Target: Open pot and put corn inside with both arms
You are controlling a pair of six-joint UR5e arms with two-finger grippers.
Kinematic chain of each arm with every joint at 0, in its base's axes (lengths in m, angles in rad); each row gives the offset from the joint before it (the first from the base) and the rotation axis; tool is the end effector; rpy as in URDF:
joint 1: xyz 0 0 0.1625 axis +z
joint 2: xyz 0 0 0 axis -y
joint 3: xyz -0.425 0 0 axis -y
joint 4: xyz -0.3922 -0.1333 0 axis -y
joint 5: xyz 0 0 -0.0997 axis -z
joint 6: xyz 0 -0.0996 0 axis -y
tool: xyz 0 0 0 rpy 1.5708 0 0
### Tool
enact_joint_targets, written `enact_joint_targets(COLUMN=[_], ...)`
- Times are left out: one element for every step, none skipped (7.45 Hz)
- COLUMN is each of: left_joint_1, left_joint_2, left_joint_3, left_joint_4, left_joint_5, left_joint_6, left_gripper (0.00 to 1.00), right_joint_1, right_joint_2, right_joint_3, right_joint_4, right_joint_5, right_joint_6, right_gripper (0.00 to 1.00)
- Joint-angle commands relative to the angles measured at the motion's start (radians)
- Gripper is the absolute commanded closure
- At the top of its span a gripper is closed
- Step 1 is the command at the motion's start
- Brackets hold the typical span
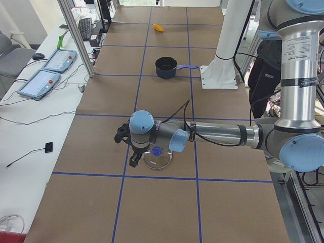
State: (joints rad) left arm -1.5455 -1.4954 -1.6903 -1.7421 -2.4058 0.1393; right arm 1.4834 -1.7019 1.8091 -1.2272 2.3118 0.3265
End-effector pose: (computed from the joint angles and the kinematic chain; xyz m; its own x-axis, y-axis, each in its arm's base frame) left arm -0.0475 -0.4728 0.6130 0.6571 0.3093 -0.6875 -0.1171 0.9428 0.3122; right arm 0.0260 -0.4602 0.5646 0.6970 -0.0509 0.7152 -0.1531 0.9639 0.2178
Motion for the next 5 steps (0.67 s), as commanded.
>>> enact_joint_targets(left_joint_1=[-0.124, -0.125, -0.125, -0.125, -0.125], left_joint_2=[-0.015, -0.017, -0.013, -0.013, -0.008], left_joint_3=[-0.021, -0.028, -0.032, -0.034, -0.035], left_joint_4=[0.148, 0.139, 0.135, 0.133, 0.131], left_joint_5=[-0.012, -0.015, -0.016, -0.016, -0.018], left_joint_6=[0.04, -0.008, -0.009, -0.009, -0.007], left_gripper=[0.02, 0.02, 0.01, 0.02, 0.01], right_joint_1=[-0.009, -0.044, -0.095, -0.16, -0.251], right_joint_2=[-0.01, -0.016, -0.054, -0.085, -0.087], right_joint_3=[0.0, 0.0, -0.004, -0.01, -0.023], right_joint_4=[0.0, 0.014, 0.097, 0.238, 0.326], right_joint_5=[0.001, -0.006, -0.049, -0.121, -0.217], right_joint_6=[0.011, 0.088, 0.188, 0.383, 0.552], right_gripper=[0.0, 0.0, 0.0, 0.01, 0.01])
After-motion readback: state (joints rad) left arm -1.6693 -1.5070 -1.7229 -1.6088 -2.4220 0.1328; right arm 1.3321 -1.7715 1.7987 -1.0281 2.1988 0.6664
